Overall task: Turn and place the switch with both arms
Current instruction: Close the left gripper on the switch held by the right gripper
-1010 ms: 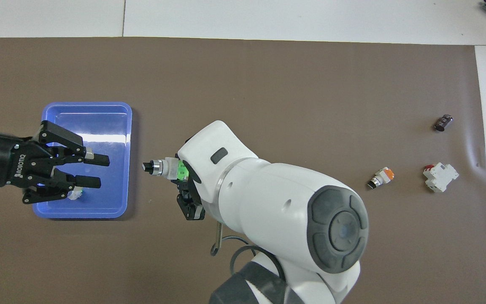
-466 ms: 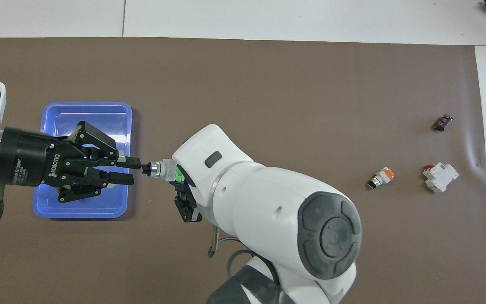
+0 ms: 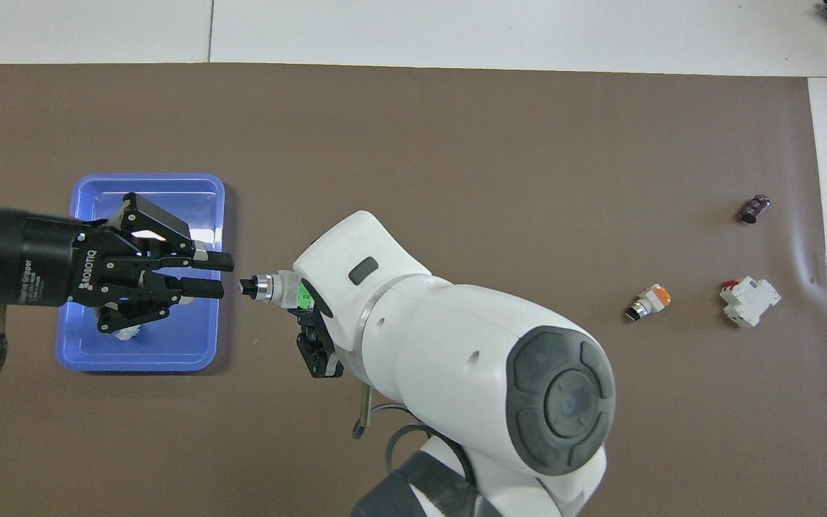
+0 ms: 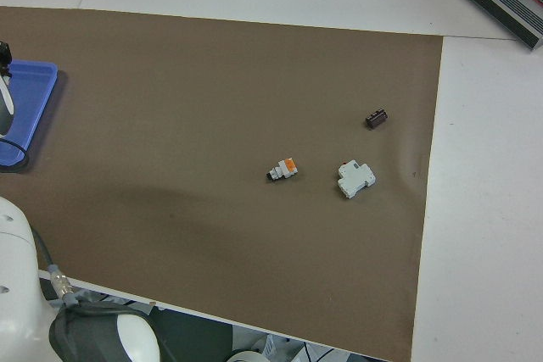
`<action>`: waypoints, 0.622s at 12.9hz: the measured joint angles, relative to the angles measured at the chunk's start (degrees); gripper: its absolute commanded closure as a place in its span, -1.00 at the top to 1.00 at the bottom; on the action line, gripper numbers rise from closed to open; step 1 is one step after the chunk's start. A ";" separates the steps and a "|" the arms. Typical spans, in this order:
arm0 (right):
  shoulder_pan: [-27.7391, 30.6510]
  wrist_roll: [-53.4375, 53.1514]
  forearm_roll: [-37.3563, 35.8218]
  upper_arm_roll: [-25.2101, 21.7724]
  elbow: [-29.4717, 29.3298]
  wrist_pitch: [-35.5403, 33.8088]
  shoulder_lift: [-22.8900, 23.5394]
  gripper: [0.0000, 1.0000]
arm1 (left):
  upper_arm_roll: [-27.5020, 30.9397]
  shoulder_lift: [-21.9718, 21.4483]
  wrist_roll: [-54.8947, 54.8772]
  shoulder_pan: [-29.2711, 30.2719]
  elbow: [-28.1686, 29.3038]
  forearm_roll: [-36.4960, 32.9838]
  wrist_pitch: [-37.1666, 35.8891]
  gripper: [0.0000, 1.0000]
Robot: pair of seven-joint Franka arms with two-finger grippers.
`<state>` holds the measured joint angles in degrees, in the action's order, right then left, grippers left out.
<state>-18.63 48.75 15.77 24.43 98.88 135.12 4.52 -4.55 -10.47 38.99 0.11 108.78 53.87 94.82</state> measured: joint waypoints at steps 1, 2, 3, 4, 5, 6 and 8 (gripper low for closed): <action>-0.02 0.00 -0.11 0.00 0.00 0.00 0.00 -1.00 | -0.05 0.00 0.01 0.00 0.19 0.02 0.03 -0.39; -0.03 -0.03 -0.43 0.00 0.00 0.00 0.00 -1.00 | -0.08 0.00 0.01 -0.02 0.37 0.05 0.05 -0.39; -0.04 -0.21 -0.74 0.00 -0.01 0.00 0.00 -1.00 | -0.12 0.00 0.01 -0.05 0.50 0.06 0.05 -0.39; -0.05 -0.48 -1.06 0.00 -0.02 0.00 0.00 -1.00 | -0.16 0.00 0.05 -0.16 0.63 0.09 0.05 -0.39; -0.06 -0.72 -1.25 0.00 -0.02 0.00 0.00 -1.00 | -0.17 0.00 0.35 -0.34 0.74 0.12 0.08 -0.38; -0.10 -0.78 -1.30 0.00 -0.02 0.00 0.00 -1.00 | -0.18 0.00 0.91 -0.57 0.82 0.14 0.21 -0.37; -0.26 -0.82 -1.32 0.00 -0.04 0.00 0.00 -1.00 | -0.21 -0.01 1.91 -1.28 0.92 0.16 1.06 -0.37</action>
<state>-18.89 47.92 14.45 24.43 98.84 135.12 4.52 -4.76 -10.48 40.90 -1.17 109.69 54.03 95.88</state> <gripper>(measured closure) 0.586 0.683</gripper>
